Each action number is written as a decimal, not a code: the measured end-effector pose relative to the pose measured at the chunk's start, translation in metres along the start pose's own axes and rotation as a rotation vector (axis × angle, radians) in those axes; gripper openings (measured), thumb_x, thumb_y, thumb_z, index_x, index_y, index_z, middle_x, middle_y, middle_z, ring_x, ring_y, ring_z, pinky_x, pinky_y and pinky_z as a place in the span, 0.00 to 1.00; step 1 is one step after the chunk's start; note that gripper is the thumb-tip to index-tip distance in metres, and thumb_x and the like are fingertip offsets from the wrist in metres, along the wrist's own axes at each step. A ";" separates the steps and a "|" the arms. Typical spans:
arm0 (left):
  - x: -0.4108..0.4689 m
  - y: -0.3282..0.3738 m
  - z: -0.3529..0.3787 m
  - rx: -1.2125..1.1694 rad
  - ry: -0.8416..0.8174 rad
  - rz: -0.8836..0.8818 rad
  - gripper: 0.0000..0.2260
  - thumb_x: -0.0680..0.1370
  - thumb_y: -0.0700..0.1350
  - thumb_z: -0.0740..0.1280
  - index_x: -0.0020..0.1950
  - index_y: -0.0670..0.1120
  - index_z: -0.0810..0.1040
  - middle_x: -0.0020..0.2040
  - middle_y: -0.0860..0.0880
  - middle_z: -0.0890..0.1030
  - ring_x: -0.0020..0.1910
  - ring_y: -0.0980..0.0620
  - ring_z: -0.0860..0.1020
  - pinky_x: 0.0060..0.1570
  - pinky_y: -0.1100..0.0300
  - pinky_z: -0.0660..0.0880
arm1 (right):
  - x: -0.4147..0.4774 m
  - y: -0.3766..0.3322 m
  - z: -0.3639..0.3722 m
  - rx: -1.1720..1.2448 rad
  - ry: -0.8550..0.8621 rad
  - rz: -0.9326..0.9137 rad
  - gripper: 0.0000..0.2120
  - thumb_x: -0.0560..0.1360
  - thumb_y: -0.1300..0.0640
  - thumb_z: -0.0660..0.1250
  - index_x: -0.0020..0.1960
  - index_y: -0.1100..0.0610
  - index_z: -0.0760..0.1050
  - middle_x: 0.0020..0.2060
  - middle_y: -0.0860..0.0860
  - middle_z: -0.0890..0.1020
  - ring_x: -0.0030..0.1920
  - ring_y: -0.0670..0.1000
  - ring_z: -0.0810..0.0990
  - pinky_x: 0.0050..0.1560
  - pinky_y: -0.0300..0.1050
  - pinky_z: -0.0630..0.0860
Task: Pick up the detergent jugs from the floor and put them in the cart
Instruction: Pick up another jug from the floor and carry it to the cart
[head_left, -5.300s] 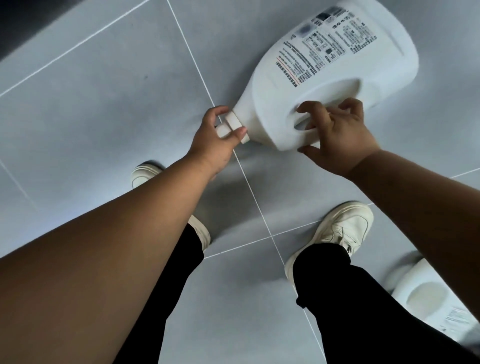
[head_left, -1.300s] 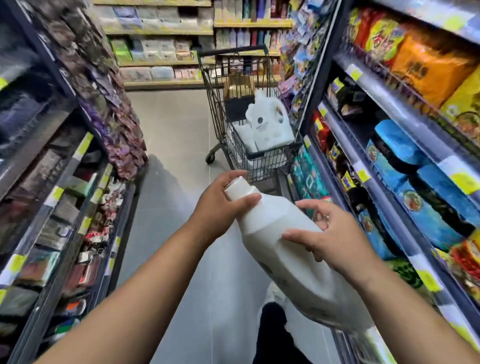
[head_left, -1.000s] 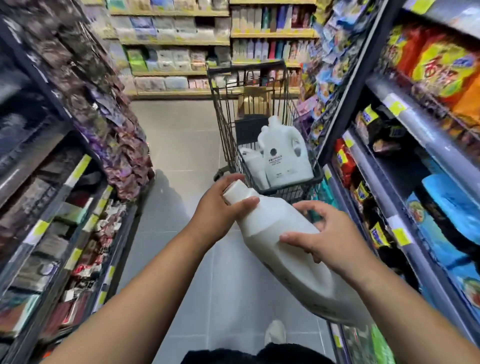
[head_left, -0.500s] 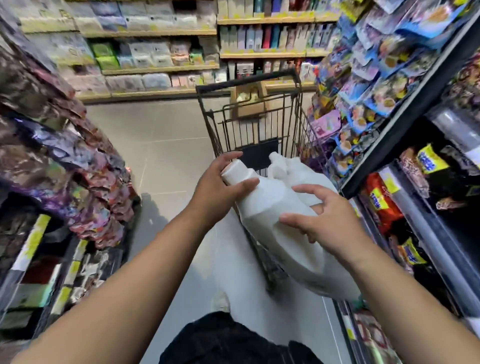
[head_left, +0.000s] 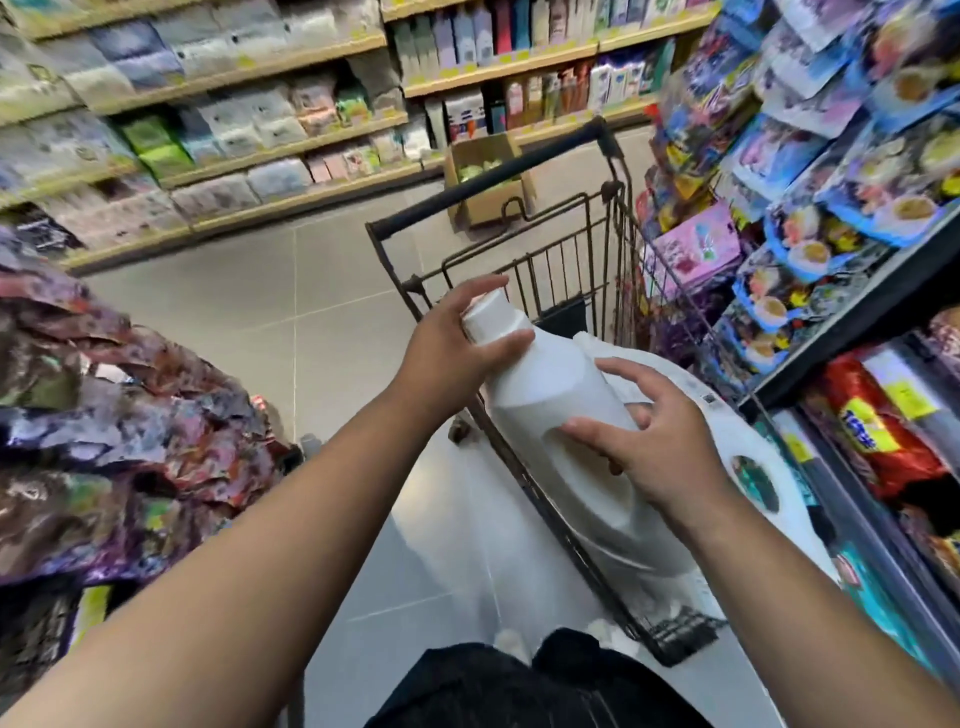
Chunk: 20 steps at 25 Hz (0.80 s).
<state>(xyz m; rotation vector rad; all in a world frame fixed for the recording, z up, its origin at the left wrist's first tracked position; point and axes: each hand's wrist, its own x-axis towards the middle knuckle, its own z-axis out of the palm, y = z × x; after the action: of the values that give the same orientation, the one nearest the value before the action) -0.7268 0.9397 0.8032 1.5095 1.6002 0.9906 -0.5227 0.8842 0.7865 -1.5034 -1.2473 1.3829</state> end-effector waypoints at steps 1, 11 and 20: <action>0.010 -0.004 0.003 0.011 -0.002 -0.007 0.22 0.71 0.48 0.77 0.63 0.59 0.76 0.57 0.57 0.78 0.51 0.66 0.77 0.52 0.68 0.77 | 0.011 0.001 0.000 0.004 0.003 0.012 0.25 0.62 0.52 0.81 0.52 0.34 0.76 0.41 0.51 0.85 0.38 0.49 0.81 0.34 0.38 0.73; 0.121 -0.052 0.021 0.081 -0.204 -0.064 0.22 0.69 0.48 0.79 0.58 0.64 0.75 0.57 0.54 0.79 0.50 0.58 0.80 0.50 0.64 0.78 | 0.105 0.026 0.020 0.094 0.076 0.209 0.28 0.63 0.55 0.81 0.58 0.38 0.75 0.37 0.47 0.83 0.36 0.44 0.81 0.36 0.36 0.74; 0.232 -0.130 0.053 0.248 -0.672 0.046 0.22 0.69 0.48 0.79 0.59 0.60 0.78 0.58 0.55 0.76 0.60 0.55 0.75 0.63 0.59 0.71 | 0.175 0.068 0.063 0.178 0.268 0.439 0.34 0.65 0.64 0.78 0.66 0.41 0.73 0.60 0.43 0.78 0.56 0.38 0.77 0.64 0.44 0.73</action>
<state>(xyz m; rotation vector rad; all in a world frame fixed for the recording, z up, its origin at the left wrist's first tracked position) -0.7530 1.1713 0.6649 1.8008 1.2226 0.2453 -0.5810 1.0288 0.6640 -1.8315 -0.6344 1.4566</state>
